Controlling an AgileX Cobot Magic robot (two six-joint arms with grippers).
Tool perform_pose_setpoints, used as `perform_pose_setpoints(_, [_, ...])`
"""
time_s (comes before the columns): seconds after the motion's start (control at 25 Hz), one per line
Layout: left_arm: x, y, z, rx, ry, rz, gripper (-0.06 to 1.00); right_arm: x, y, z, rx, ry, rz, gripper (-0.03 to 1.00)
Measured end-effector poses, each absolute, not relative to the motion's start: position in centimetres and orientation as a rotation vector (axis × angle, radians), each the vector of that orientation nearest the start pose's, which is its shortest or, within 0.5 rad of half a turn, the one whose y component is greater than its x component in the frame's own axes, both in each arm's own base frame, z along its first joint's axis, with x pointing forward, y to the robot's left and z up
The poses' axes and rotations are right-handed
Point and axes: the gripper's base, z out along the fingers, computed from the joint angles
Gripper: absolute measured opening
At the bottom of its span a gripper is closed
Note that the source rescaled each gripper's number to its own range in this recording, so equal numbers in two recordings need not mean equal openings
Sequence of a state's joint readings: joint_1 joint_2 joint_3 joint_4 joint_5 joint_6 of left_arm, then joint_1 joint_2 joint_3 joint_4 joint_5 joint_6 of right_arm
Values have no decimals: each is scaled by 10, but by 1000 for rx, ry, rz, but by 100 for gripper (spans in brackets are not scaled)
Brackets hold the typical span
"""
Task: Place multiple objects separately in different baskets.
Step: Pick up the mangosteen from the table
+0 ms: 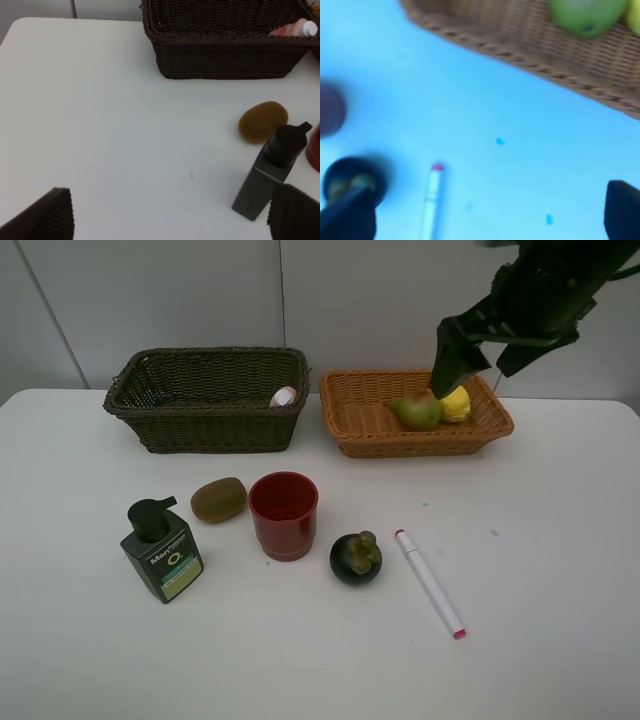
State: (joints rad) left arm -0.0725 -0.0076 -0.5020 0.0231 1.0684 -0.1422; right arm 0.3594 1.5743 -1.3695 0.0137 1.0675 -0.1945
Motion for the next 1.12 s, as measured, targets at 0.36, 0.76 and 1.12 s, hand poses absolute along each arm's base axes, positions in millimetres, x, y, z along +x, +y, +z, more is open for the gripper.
perform_pose_setpoints(0.36, [-6,2,277,-72,2043,-107,100,261,153,295,-1085,2669,16,100])
perform_pose_setpoints(0.76, [-6,2,277,-72,2043,-107,100,239,177,234,-1240,2479,20,100])
perform_pose_setpoints(1.12, [-6,2,277,-72,2043,-107,100,233,173,183,-1282,2428,32,98])
